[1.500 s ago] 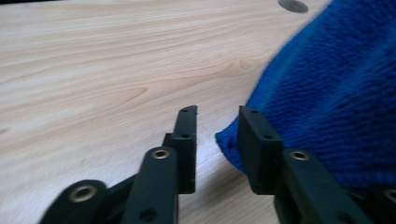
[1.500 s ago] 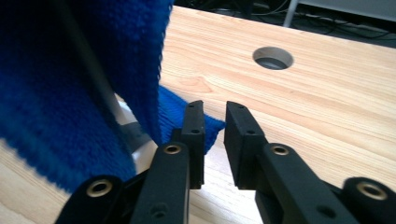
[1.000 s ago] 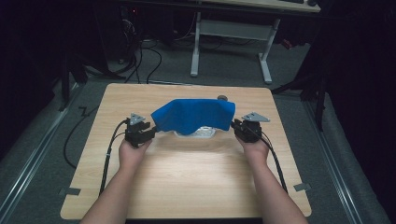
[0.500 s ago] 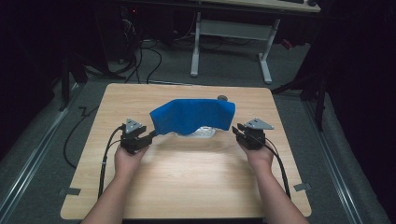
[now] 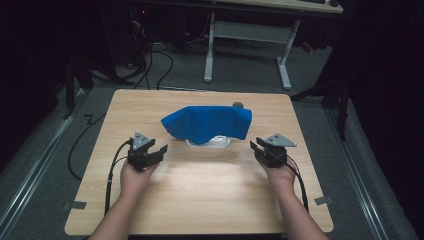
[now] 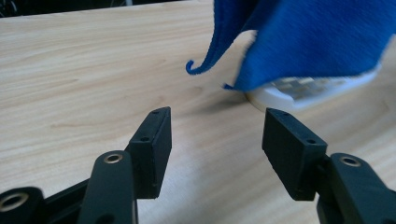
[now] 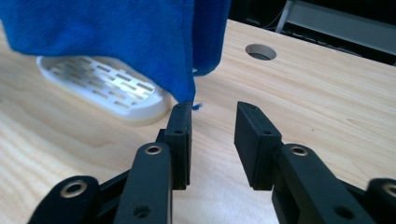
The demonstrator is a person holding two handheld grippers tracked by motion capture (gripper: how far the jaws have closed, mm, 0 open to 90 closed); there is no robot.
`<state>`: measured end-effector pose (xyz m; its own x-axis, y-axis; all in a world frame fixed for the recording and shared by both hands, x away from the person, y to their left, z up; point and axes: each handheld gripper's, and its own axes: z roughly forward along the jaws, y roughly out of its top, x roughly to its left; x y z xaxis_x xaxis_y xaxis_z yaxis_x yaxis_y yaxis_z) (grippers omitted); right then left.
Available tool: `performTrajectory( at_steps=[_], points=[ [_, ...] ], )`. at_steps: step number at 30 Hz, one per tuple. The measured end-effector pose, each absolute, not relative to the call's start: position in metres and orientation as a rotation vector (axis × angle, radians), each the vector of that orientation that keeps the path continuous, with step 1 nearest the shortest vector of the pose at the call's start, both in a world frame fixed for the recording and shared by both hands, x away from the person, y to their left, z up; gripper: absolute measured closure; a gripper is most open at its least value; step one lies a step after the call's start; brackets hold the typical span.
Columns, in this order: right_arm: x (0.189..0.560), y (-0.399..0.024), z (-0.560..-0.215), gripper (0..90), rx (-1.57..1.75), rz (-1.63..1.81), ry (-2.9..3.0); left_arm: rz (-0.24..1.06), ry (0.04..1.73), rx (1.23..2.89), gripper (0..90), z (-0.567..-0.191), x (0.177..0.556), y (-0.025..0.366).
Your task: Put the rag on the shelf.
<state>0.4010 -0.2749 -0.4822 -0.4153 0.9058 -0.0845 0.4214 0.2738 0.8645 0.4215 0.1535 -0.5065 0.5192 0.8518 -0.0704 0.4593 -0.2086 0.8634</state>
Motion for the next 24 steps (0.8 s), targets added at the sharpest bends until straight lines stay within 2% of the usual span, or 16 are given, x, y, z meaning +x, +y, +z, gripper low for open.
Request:
performTrajectory(
  at_steps=[10, 14, 16, 20, 24],
  points=[
    [0.355, -0.269, -0.482, 57.4, 1.147, 1.115, 1.960, 0.507, 1.047, 1.895, 40.6, -0.508, 0.364, 0.150],
    [0.329, -0.266, -0.489, 48.4, 1.155, 1.133, 1.976, 0.445, 1.032, 1.900, 40.1, -0.516, 0.325, 0.146],
    [0.309, -0.267, -0.498, 46.8, 1.175, 1.141, 1.975, 0.404, 1.027, 1.955, 39.9, -0.521, 0.308, 0.141],
    [0.288, -0.260, -0.510, 44.2, 1.151, 1.058, 2.062, 0.431, 0.961, 2.014, 39.6, -0.523, 0.297, 0.131],
    [0.289, -0.251, -0.513, 43.1, 1.099, 1.024, 2.094, 0.415, 0.959, 2.039, 38.8, -0.526, 0.304, 0.127]
  ],
)
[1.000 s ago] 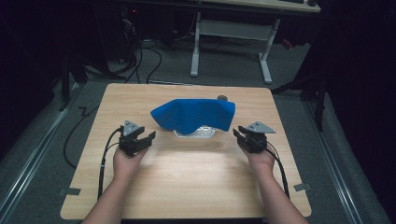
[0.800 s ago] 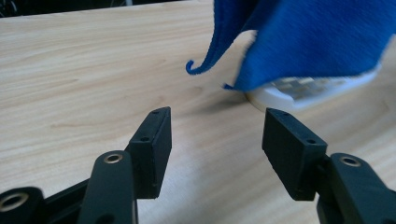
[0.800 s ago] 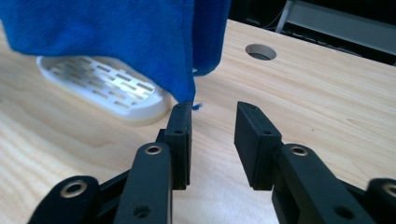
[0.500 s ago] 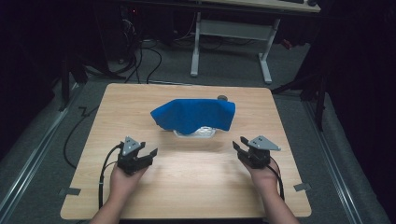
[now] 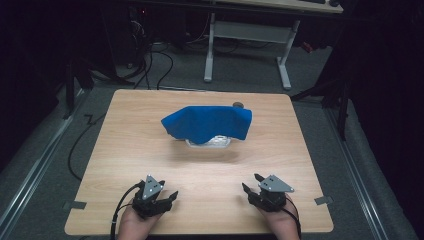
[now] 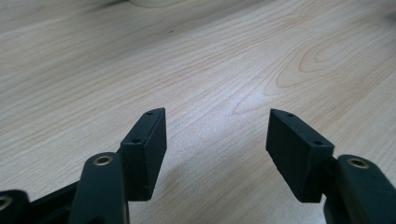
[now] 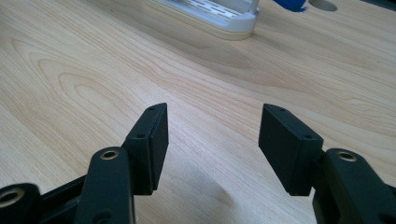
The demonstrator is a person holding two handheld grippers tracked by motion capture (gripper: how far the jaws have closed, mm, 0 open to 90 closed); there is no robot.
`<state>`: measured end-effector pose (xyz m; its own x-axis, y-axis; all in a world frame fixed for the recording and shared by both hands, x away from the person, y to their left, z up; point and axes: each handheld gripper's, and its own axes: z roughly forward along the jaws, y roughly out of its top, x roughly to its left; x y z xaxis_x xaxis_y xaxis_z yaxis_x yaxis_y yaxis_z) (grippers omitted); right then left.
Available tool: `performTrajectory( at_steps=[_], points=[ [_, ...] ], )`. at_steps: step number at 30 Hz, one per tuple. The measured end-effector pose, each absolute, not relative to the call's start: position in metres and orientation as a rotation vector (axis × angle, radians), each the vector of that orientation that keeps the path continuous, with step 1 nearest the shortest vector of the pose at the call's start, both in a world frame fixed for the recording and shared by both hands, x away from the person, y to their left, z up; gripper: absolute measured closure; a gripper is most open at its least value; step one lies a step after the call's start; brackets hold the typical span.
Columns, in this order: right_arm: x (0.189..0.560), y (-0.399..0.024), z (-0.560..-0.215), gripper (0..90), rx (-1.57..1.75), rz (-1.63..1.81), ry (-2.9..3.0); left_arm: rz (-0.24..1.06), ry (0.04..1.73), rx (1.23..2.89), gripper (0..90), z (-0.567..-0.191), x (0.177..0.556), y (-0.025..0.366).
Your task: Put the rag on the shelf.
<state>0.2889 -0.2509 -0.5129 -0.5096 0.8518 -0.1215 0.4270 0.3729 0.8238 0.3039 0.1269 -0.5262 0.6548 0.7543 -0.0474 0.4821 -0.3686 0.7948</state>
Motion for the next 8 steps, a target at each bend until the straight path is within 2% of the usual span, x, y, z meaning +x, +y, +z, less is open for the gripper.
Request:
performTrajectory(
  at_steps=[8],
  points=[
    [0.2936, -0.2522, -0.5177, 43.1, 1.122, 1.040, 2.119, 0.397, 0.995, 2.021, 38.6, -0.5286, 0.3083, 0.1347]
  ],
)
